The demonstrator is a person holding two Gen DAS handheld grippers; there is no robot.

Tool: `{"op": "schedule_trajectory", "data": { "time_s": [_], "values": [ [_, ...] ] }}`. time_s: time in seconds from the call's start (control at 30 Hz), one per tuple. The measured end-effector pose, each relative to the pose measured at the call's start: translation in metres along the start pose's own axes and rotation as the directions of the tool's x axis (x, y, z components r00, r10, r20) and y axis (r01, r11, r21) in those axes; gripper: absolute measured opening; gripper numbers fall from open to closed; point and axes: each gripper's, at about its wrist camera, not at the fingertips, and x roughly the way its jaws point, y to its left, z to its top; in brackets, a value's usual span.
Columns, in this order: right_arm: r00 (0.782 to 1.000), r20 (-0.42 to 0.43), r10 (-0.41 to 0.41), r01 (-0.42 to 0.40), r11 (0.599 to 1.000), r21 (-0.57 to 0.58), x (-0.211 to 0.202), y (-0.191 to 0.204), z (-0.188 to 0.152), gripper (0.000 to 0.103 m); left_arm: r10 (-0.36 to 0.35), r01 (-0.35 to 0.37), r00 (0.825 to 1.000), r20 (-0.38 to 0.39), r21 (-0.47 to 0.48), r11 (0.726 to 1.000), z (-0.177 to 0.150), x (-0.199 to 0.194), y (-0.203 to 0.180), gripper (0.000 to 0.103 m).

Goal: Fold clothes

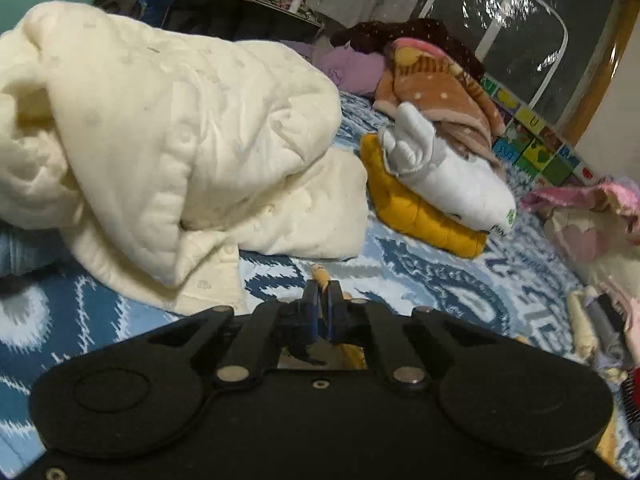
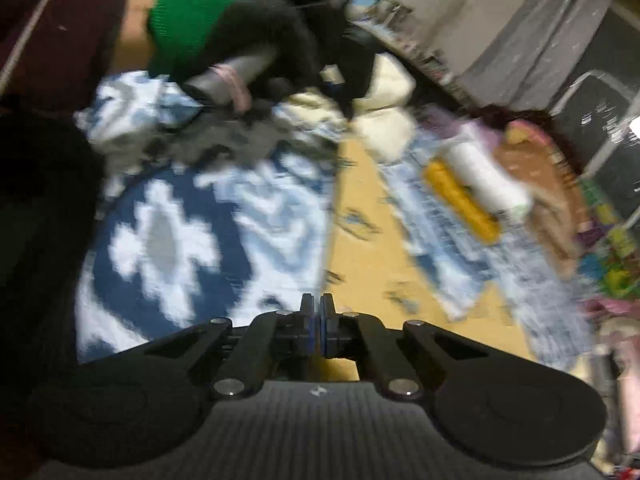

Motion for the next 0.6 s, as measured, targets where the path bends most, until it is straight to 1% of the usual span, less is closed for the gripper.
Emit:
{"op": "schedule_trajectory", "data": {
  "time_s": [0.03, 0.07, 0.13, 0.17, 0.2, 0.23, 0.27, 0.3, 0.37, 0.43, 0.5, 0.53, 0.57, 0.6],
  "values": [
    [0.999, -0.021, 0.031, -0.031, 0.999, 0.019, 0.007, 0.001, -0.001, 0.004, 0.013, -0.013, 1.000, -0.009, 0.010, 1.000, 0.000, 0.002, -0.001, 0.002],
    [0.999, -0.026, 0.034, -0.033, 0.999, 0.025, 0.011, 0.003, -0.001, 0.004, 0.030, -0.030, 0.999, -0.025, 0.013, 0.999, -0.002, 0.004, 0.002, 0.002],
    [1.000, 0.006, 0.028, -0.028, 0.998, 0.048, 0.006, 0.002, 0.002, 0.004, 0.058, -0.058, 0.997, -0.053, 0.015, 0.998, -0.005, 0.008, 0.007, 0.002],
    [1.000, 0.024, 0.018, -0.020, 0.998, 0.060, 0.002, 0.002, 0.004, 0.009, 0.051, -0.051, 0.997, -0.055, 0.005, 0.999, -0.005, 0.007, 0.008, 0.003],
    [0.999, 0.045, -0.019, 0.016, 0.998, 0.057, -0.003, 0.003, 0.004, 0.014, 0.044, -0.044, 0.997, -0.057, -0.006, 0.999, -0.005, 0.007, 0.009, 0.003],
    [0.996, 0.063, -0.059, 0.056, 0.997, 0.047, -0.007, 0.005, 0.004, 0.030, 0.037, -0.038, 0.998, -0.058, -0.016, 0.999, -0.005, 0.006, 0.011, 0.004],
    [0.992, 0.071, -0.103, 0.102, 0.995, 0.021, -0.008, 0.008, 0.003, 0.047, 0.029, -0.031, 0.998, -0.059, -0.026, 0.999, -0.005, 0.006, 0.012, 0.009],
    [0.991, 0.057, -0.123, 0.123, 0.992, 0.005, -0.006, 0.008, 0.000, 0.050, 0.022, -0.024, 0.998, -0.061, -0.037, 0.999, -0.005, 0.006, 0.013, 0.016],
    [0.993, -0.021, -0.112, 0.112, 0.994, 0.003, 0.007, 0.004, -0.006, 0.045, 0.022, -0.025, 0.998, -0.053, -0.048, 0.999, -0.005, 0.004, 0.014, 0.020],
    [0.994, -0.021, -0.104, 0.105, 0.993, 0.051, 0.009, -0.004, -0.009, 0.045, 0.028, -0.030, 0.999, -0.038, -0.053, 0.998, -0.005, 0.003, 0.013, 0.020],
    [0.995, -0.034, -0.094, 0.097, 0.991, 0.096, 0.010, -0.010, -0.007, 0.031, 0.016, -0.018, 0.999, -0.039, -0.051, 0.999, -0.004, 0.004, 0.012, 0.020],
    [0.995, -0.040, -0.087, 0.091, 0.989, 0.118, 0.011, -0.013, -0.006, 0.015, 0.008, -0.010, 0.999, -0.043, -0.047, 0.999, -0.004, 0.006, 0.011, 0.020],
    [0.996, -0.045, -0.074, 0.080, 0.987, 0.138, 0.013, -0.017, -0.007, 0.006, 0.004, -0.006, 0.999, -0.047, -0.041, 0.999, -0.005, 0.007, 0.010, 0.020],
    [0.997, -0.049, -0.063, 0.070, 0.986, 0.154, 0.015, -0.020, -0.008, 0.005, 0.008, -0.009, 0.999, -0.049, -0.029, 1.000, -0.005, 0.009, 0.008, 0.020]
  ]
}}
